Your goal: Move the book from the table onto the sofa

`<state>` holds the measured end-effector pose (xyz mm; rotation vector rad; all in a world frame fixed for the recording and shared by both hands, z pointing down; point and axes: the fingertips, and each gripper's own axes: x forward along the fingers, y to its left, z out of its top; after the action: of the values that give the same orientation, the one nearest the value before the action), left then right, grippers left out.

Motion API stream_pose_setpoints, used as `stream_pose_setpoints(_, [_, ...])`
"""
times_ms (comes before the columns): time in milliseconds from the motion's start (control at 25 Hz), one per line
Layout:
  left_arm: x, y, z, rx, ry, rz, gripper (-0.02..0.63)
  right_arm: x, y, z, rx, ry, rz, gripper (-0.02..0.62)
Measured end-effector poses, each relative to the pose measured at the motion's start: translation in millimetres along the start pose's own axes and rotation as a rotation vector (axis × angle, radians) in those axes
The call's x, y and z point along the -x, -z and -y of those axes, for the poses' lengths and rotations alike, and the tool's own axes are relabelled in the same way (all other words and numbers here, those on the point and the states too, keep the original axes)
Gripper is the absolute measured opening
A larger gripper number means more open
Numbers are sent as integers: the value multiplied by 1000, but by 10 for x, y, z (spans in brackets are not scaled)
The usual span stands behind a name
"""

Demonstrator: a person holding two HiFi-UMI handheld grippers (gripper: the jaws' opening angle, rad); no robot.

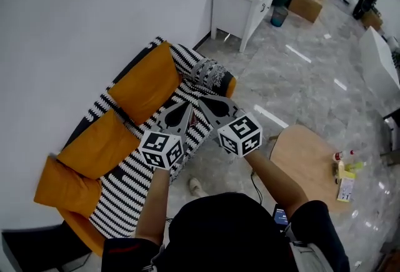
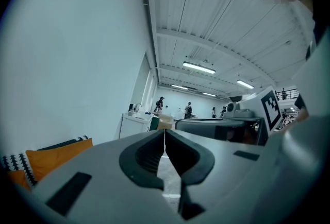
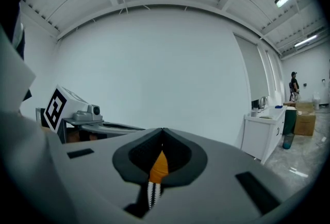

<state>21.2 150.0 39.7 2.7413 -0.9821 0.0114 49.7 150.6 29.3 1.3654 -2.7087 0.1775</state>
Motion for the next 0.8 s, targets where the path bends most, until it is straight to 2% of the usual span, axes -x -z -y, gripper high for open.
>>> stream_pose_setpoints(320, [-101,40,618,-17,-26,1,21,660,-46,176,-27,-15,30,17])
stream_pose_setpoints(800, [14,106,1387,-34,-80,34,21,1464,-44,129,-5,-65,71,17])
